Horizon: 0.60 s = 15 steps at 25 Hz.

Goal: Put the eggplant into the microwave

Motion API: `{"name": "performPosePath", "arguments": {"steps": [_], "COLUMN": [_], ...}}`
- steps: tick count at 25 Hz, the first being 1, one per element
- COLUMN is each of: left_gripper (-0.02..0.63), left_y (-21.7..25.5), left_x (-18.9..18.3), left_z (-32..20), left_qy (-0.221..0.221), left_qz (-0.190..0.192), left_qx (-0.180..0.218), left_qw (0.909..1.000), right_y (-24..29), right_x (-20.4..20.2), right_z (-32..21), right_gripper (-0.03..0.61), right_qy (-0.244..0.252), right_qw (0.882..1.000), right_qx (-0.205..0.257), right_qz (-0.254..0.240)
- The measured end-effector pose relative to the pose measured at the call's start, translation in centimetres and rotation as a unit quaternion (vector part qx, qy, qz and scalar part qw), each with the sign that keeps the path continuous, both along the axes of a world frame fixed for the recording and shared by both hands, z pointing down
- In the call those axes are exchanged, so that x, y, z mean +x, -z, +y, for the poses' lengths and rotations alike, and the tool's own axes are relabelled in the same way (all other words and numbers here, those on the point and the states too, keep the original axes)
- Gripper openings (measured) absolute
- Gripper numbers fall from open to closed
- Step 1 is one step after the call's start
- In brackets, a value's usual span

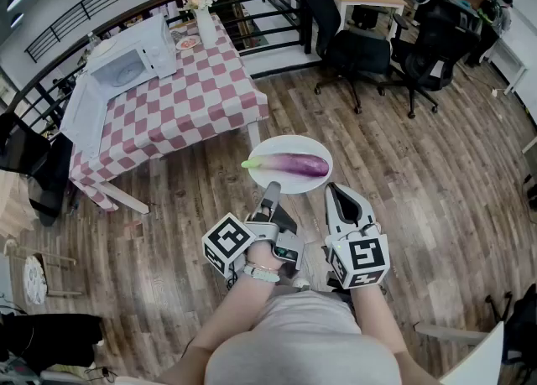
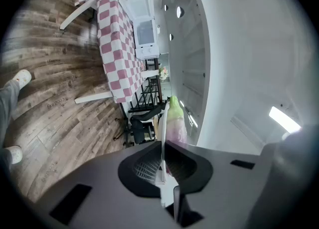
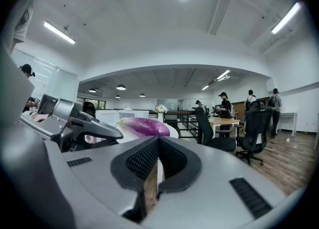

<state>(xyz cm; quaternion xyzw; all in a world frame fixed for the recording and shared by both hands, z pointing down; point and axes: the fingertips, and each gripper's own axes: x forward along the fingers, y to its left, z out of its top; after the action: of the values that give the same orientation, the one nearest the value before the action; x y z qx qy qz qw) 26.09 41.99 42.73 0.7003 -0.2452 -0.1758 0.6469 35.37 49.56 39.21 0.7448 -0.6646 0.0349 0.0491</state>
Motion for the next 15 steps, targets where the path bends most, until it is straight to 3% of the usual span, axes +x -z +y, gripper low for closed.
{"name": "performPosePath", "arguments": {"steps": [15], "left_gripper": [0.021], "left_y": [1.1], "left_x": [-1.8], "left_z": [-3.7], "left_qy": [-0.018], "left_qz": [0.009], "left_qx": [0.005], "left_qw": [0.9998], "right_y": [1.5], "right_x": [-2.2], "right_z": [-3.4], "right_gripper": [0.024], "right_qy": [-0.031], "right_qw": [0.999], "right_qx": [0.030], "right_qz": [-0.017]}}
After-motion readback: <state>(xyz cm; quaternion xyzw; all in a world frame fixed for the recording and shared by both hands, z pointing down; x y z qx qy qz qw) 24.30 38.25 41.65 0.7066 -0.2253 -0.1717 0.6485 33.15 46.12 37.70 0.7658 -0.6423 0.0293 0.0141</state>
